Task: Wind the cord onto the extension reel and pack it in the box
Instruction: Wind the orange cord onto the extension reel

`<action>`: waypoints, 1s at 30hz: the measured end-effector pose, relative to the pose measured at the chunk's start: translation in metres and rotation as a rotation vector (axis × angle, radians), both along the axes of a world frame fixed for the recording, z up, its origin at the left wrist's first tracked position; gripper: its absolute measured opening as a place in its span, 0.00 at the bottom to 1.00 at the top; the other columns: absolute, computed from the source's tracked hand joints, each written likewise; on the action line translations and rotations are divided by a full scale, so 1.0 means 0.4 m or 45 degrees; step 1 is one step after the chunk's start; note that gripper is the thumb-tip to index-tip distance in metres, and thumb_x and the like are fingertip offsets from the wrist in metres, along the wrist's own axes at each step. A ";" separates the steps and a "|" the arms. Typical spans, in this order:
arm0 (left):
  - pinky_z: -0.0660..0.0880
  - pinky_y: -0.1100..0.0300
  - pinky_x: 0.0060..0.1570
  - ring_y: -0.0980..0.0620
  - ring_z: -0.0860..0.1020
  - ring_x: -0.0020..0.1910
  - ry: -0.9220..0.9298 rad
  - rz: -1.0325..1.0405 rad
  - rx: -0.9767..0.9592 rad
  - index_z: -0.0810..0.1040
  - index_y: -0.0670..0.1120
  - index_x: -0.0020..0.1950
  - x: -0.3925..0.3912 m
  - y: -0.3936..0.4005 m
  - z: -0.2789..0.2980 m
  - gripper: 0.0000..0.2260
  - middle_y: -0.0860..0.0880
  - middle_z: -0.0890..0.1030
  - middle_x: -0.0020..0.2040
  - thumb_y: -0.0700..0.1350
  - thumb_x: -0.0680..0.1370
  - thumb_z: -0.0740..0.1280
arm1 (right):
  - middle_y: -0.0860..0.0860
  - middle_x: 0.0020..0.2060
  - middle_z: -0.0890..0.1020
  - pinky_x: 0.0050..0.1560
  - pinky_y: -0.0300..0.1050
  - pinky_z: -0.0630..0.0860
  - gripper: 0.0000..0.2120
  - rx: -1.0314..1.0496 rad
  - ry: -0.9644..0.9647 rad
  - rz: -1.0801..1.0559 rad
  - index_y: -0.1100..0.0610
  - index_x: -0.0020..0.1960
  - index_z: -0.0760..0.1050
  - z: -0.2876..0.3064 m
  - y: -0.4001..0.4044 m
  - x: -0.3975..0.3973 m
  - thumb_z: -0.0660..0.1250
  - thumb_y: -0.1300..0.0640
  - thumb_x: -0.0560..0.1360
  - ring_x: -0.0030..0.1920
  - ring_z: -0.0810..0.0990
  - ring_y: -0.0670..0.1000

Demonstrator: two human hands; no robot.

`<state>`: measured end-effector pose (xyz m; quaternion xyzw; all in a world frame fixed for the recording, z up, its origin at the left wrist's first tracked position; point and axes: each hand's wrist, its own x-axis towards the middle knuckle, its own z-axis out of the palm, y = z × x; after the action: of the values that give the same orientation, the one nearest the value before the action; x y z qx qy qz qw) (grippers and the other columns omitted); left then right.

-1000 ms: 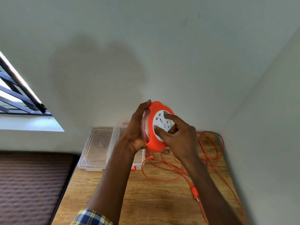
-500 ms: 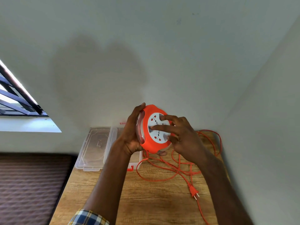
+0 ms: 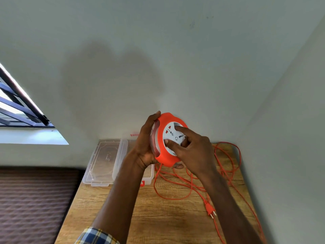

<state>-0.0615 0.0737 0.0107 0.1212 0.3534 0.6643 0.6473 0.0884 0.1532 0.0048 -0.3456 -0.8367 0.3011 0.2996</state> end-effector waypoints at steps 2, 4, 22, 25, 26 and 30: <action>0.77 0.41 0.63 0.38 0.81 0.59 0.018 -0.005 -0.010 0.78 0.44 0.72 -0.001 -0.001 -0.001 0.32 0.38 0.80 0.65 0.67 0.79 0.64 | 0.40 0.42 0.85 0.41 0.40 0.80 0.31 0.097 -0.023 0.038 0.39 0.68 0.77 0.008 0.007 0.011 0.67 0.26 0.70 0.43 0.83 0.41; 0.76 0.42 0.64 0.39 0.80 0.59 0.029 -0.018 -0.030 0.78 0.45 0.72 -0.005 -0.004 -0.001 0.32 0.38 0.79 0.66 0.68 0.79 0.64 | 0.40 0.47 0.82 0.42 0.42 0.78 0.23 0.217 -0.012 0.084 0.40 0.66 0.79 0.016 0.024 0.026 0.71 0.34 0.74 0.47 0.81 0.44; 0.80 0.43 0.60 0.39 0.83 0.56 0.061 -0.078 -0.063 0.84 0.44 0.64 0.009 0.009 0.000 0.28 0.39 0.83 0.60 0.67 0.79 0.65 | 0.31 0.39 0.82 0.39 0.41 0.80 0.30 0.012 0.020 0.039 0.27 0.66 0.73 -0.019 0.019 0.036 0.70 0.24 0.66 0.40 0.82 0.36; 0.79 0.42 0.62 0.39 0.82 0.58 0.021 -0.049 -0.030 0.81 0.43 0.69 0.019 0.013 0.001 0.31 0.38 0.81 0.64 0.67 0.81 0.63 | 0.34 0.32 0.81 0.36 0.36 0.79 0.33 -0.051 0.105 -0.076 0.36 0.64 0.78 -0.017 0.016 0.025 0.66 0.21 0.66 0.38 0.82 0.33; 0.78 0.41 0.64 0.38 0.81 0.60 0.013 -0.042 -0.022 0.79 0.43 0.72 0.021 0.013 0.000 0.32 0.38 0.80 0.66 0.67 0.81 0.63 | 0.34 0.32 0.81 0.36 0.36 0.79 0.31 -0.038 0.100 -0.046 0.36 0.65 0.78 -0.017 0.017 0.029 0.66 0.22 0.68 0.38 0.82 0.33; 0.78 0.42 0.63 0.39 0.81 0.59 -0.017 -0.035 0.020 0.79 0.44 0.71 0.014 0.013 -0.001 0.31 0.39 0.79 0.67 0.67 0.79 0.65 | 0.37 0.43 0.82 0.38 0.38 0.75 0.17 0.183 0.113 0.021 0.37 0.64 0.79 -0.013 0.035 0.060 0.68 0.37 0.76 0.44 0.80 0.41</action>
<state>-0.0561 0.0790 0.0105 0.1267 0.3420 0.6591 0.6577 0.1126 0.1671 -0.0002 -0.3024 -0.8449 0.2578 0.3581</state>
